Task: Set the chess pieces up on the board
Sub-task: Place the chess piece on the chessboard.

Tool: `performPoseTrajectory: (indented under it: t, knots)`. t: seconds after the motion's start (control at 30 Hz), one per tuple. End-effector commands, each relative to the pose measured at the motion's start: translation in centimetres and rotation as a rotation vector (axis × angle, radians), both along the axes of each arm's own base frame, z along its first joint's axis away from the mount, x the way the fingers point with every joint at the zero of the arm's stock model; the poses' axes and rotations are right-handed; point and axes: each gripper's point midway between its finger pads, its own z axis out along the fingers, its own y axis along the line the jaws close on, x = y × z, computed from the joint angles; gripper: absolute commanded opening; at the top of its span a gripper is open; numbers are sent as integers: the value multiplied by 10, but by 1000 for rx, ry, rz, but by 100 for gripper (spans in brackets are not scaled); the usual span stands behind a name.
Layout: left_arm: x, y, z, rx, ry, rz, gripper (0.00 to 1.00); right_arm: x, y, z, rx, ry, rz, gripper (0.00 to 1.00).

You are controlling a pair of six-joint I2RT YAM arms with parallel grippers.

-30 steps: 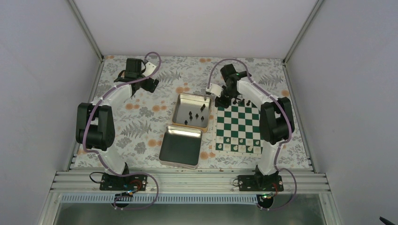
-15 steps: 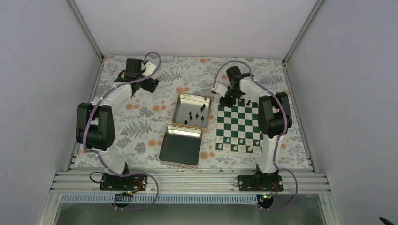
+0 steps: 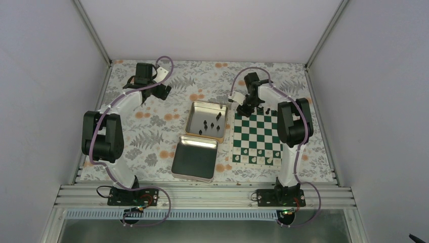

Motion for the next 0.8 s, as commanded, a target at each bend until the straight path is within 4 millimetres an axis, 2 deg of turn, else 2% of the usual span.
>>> performPoseTrajectory:
  t: [0.0, 0.3, 0.4, 0.6, 0.77]
  knots:
    - [6, 0, 7, -5, -19, 8, 100, 0, -1, -8, 13, 26, 0, 4]
    - [5, 0, 6, -3, -19, 6, 100, -2, -1, -15, 12, 46, 2, 6]
    - [5, 0, 7, -4, -19, 7, 100, -2, 0, -12, 16, 41, 2, 10]
    - [5, 0, 7, -2, -19, 5, 100, -3, 2, 11, 36, 30, 4, 18]
    - [5, 1, 8, 0, -24, 8, 100, 1, 6, 55, 58, -34, 7, 23]
